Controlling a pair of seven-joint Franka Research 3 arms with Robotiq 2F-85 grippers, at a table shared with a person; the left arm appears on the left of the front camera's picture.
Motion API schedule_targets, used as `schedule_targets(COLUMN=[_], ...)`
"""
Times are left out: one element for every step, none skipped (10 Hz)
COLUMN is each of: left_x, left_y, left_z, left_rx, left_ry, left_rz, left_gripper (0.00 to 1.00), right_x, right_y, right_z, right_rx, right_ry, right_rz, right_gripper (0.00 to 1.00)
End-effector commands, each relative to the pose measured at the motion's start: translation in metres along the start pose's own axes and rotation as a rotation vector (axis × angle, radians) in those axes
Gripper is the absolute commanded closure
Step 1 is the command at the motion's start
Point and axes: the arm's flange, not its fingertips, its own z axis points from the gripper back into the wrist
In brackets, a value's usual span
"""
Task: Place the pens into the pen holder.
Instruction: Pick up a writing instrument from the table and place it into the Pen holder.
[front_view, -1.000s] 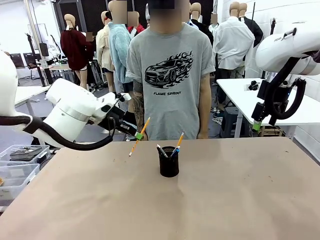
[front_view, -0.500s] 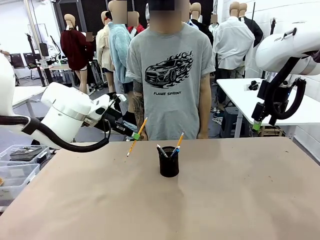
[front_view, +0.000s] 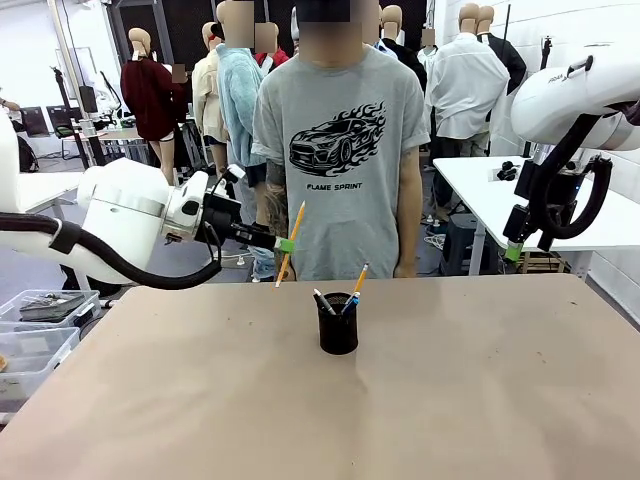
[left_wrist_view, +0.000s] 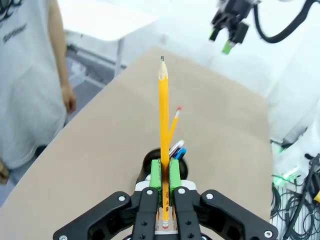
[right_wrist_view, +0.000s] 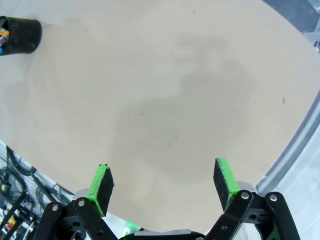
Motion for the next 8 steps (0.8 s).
schedule_targets(left_x=[-0.005,-0.001,0.003,0.004,0.004,0.006,0.005,0.003], left_y=[0.004,0.004,0.0,-0.006,-0.011,-0.015,-0.018,-0.018], left_z=[-0.01,-0.017,-0.023,-0.034,-0.046,-0.055,-0.063,-0.073], left_rx=[-0.055,-0.085,-0.109,-0.127,-0.13,-0.134,-0.137,-0.148], left_ry=[-0.102,-0.112,-0.144,-0.161,-0.183,-0.215,-0.232,-0.225], left_rz=[-0.001,-0.003,-0.008,-0.019,-0.052,-0.062,-0.07,-0.078], left_gripper=[1.0,1.0,1.0,1.0,1.0,1.0,1.0,1.0], right_x=[0.001,0.001,0.001,0.001,0.001,0.001,0.001,0.001], right_y=[0.0,0.0,0.0,0.0,0.0,0.0,0.0,0.0], right_z=[0.0,0.0,0.0,0.0,0.0,0.0,0.0,0.0], right_rx=[-0.005,-0.005,-0.005,-0.005,-0.005,-0.005,-0.005,-0.005], right_ry=[-0.008,-0.008,-0.008,-0.008,-0.008,-0.008,-0.008,-0.008], right_rz=[0.001,0.001,0.001,0.001,0.001,0.001,0.001,0.001], right_gripper=[0.0,0.0,0.0,0.0,0.0,0.0,0.0,0.0])
